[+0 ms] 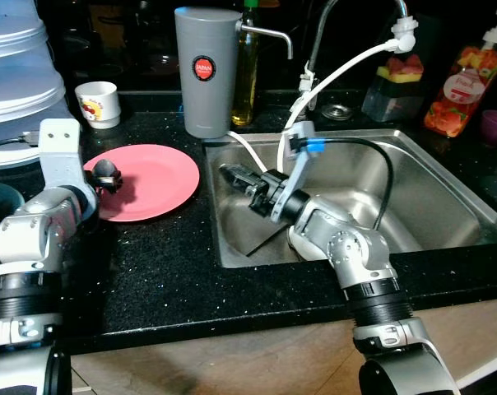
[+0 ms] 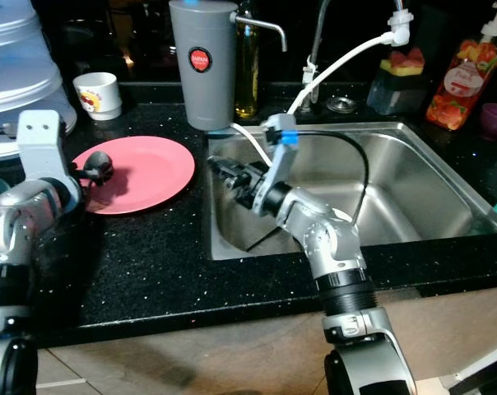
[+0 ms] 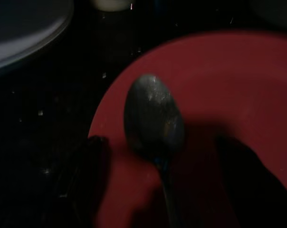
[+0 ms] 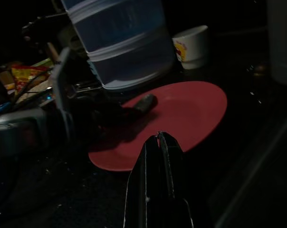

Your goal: Kitchen organization

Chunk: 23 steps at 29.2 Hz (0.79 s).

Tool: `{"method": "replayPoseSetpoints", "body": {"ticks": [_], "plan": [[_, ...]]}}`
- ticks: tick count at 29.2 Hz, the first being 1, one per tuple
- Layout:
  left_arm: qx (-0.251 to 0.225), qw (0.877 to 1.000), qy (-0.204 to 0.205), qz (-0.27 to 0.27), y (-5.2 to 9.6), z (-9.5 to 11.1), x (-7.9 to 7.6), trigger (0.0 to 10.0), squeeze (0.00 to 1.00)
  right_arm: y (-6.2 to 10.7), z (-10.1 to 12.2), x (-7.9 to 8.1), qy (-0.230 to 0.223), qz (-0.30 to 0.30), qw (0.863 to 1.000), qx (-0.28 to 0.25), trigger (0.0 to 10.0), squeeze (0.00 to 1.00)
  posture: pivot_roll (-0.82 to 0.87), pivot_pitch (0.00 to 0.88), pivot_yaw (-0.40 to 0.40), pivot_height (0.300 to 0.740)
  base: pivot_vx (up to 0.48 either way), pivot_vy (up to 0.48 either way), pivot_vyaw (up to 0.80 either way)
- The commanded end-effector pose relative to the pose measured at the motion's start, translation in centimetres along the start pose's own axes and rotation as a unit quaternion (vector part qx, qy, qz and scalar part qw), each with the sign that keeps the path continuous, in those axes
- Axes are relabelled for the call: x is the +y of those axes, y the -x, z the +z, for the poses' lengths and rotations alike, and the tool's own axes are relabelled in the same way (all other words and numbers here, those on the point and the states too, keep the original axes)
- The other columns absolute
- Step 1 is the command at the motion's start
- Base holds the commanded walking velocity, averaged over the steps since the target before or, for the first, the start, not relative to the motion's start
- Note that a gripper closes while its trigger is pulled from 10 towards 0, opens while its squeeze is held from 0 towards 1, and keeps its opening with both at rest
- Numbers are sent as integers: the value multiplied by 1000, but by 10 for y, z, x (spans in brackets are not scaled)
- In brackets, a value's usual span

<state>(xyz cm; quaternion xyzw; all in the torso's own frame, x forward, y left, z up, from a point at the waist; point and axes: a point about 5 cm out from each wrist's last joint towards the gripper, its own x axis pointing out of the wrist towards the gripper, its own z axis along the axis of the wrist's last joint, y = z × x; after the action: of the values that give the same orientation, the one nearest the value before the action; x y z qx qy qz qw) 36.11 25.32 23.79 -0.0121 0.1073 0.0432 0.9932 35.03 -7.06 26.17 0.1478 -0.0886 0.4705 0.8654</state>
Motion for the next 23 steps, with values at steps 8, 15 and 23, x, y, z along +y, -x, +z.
{"method": "replayPoseSetpoints", "body": {"ticks": [8, 15, 23], "plan": [[35, 997, -56, -29, -8, 1, 4, 10000, 0, 4, 0, 6, -12, 24, 1000, 14, 10000, 0, 8, 84, -24, 740, 0, 0, 0], [62, 991, -102, -53, -7, -6, 5, 5255, 0, 5, -1, 8, -24, 34, 999, 21, 10000, 0, 9, 85, -27, 740, 0, 0, 0], [79, 985, -142, -63, -7, -10, 8, 0, 0, 7, -4, 12, -28, 53, 997, 40, 10000, 0, 10, 82, -29, 740, 0, 0, 0]]}}
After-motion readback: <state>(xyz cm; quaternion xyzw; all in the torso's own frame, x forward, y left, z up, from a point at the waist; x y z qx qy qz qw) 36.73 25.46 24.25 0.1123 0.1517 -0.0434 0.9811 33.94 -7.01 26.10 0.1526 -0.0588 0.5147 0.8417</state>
